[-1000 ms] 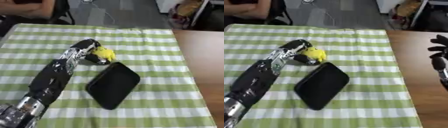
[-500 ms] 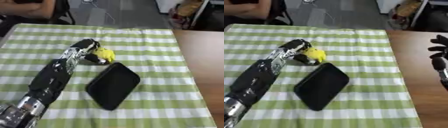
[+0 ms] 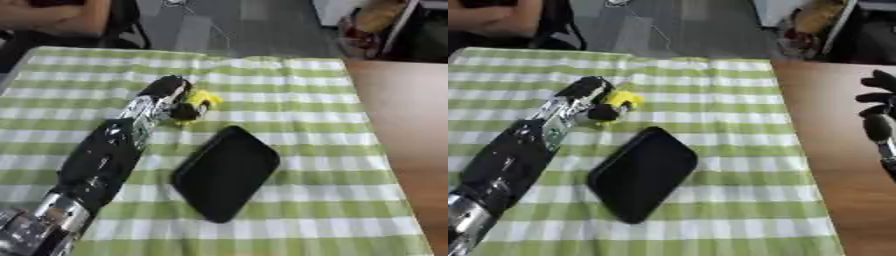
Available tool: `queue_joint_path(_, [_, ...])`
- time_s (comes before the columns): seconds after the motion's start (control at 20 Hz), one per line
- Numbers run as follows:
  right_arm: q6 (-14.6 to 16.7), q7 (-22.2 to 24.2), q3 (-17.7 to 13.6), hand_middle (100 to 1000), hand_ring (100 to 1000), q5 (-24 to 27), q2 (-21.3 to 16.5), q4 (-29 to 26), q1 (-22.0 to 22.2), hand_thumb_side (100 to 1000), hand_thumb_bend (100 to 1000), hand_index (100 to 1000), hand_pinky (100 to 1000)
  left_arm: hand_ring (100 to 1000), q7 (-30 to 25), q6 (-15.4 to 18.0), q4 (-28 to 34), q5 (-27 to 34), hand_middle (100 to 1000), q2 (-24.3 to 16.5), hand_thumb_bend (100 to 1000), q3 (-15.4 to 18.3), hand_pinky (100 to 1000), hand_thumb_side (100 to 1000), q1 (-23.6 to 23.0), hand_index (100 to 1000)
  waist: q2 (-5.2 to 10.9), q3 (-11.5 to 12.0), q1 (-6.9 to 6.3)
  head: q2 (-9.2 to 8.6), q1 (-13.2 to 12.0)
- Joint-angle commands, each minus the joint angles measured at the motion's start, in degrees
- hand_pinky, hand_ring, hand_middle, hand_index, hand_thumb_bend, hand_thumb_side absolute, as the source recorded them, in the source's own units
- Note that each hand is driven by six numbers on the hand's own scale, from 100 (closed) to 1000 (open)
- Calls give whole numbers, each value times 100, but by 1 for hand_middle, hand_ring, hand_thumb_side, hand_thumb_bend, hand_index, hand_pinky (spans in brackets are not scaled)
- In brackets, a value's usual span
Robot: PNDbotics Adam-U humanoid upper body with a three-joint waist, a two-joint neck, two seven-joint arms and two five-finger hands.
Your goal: Pick up objects on the table and place them in the box.
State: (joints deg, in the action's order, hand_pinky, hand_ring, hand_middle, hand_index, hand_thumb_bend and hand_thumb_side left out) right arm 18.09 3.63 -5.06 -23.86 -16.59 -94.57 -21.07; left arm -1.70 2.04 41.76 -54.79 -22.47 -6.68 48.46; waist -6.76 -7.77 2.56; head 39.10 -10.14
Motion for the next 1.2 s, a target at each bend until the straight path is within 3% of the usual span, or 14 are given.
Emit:
queue_joint_path(0.05, [-1, 20, -13, 787, 702, 13, -76, -79, -84, 997, 642, 929, 581, 100, 103, -48, 58, -15, 273, -81, 100, 21, 137, 552, 101, 492, 66, 5, 2, -69, -35])
queue_joint_path(0.6, [2, 15, -24, 788, 703, 14, -75, -75, -81, 997, 642, 928, 581, 100, 179, -71, 89, 12, 214, -81, 100, 3, 124, 527, 118, 428, 67, 10, 9, -80, -34])
queue_joint_path(0.65, [1, 14, -25, 788, 703, 13, -75, -75, -80, 997, 642, 928, 581, 100, 171, -72, 90, -7, 154, -88, 100, -8, 127, 466, 119, 334, 68, 10, 8, -81, -36])
queue_joint_path(0.75, [1, 10, -28, 788, 703, 13, -75, -77, -77, 998, 642, 928, 581, 100, 139, -71, 110, -131, 100, -110, 100, -38, 135, 439, 128, 212, 70, 9, 6, -83, -37])
queue_joint_path(1.2, [0, 3, -35, 788, 703, 14, -73, -77, -71, 999, 641, 928, 581, 100, -120, -30, 215, -555, 100, -121, 100, -34, 149, 445, 140, 183, 74, 23, 8, -88, -27])
